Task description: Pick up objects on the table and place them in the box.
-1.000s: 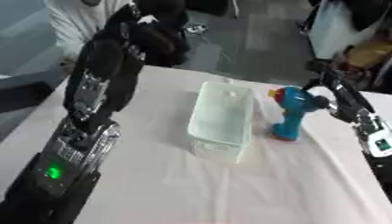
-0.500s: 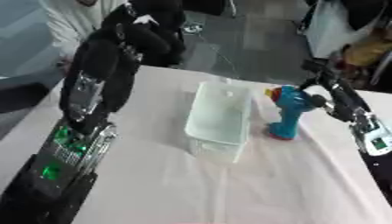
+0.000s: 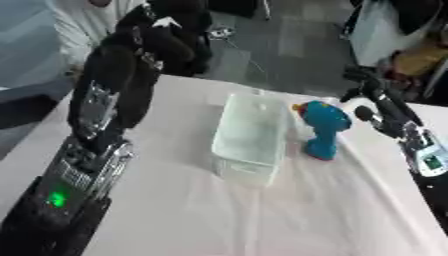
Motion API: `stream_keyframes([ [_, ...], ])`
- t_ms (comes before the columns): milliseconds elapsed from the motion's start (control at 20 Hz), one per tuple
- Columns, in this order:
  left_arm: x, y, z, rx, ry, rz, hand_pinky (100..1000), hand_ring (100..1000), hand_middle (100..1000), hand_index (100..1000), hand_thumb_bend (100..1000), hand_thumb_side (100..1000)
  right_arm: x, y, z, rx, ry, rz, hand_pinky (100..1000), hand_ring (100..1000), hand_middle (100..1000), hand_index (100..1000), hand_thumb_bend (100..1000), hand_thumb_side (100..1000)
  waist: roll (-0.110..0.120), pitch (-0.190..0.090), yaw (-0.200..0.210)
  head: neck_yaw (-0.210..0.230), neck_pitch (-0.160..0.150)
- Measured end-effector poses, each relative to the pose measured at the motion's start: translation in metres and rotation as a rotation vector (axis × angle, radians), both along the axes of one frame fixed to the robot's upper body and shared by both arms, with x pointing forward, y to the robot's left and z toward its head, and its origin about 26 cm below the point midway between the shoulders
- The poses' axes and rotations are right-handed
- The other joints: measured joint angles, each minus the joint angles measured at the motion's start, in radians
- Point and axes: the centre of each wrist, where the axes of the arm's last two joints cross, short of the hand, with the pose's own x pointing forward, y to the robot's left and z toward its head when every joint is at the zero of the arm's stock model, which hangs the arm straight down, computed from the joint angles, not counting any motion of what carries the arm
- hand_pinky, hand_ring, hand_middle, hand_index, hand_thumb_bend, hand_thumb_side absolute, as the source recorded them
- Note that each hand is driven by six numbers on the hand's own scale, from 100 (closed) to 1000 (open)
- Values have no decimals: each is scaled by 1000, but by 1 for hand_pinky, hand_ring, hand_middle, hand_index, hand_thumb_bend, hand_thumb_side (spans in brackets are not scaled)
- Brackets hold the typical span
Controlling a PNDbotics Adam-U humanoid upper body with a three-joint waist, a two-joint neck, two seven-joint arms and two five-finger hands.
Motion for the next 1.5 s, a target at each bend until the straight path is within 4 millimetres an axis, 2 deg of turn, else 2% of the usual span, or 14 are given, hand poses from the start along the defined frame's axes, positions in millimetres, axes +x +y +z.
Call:
stream_keyframes([
  [550,0,0,0,-1,-1,0,526,577,804,654,262,917,0,1,2,-9,5,11,871,644,1000,947,954,969,-1,0,3,0,0],
  [800,0,-1,2,-2,-6,-2,527,577,804,654,262,917,0,2,2,-22,5,13,894,656,1000,956,982,998,-1,0,5,1,0],
  [1100,0,-1,3,-6,-3,-6,527,577,804,654,262,917,-3,6,-6,-58,11,10,909,664,1000,959,998,1000,-2,0,6,2,0],
  [1500,0,-1,2,-7,-3,-6,527,577,804,654,263,916,-10,17,-15,-13,-32,-103,899,660,1000,954,1000,1000,-2,-1,6,4,8],
])
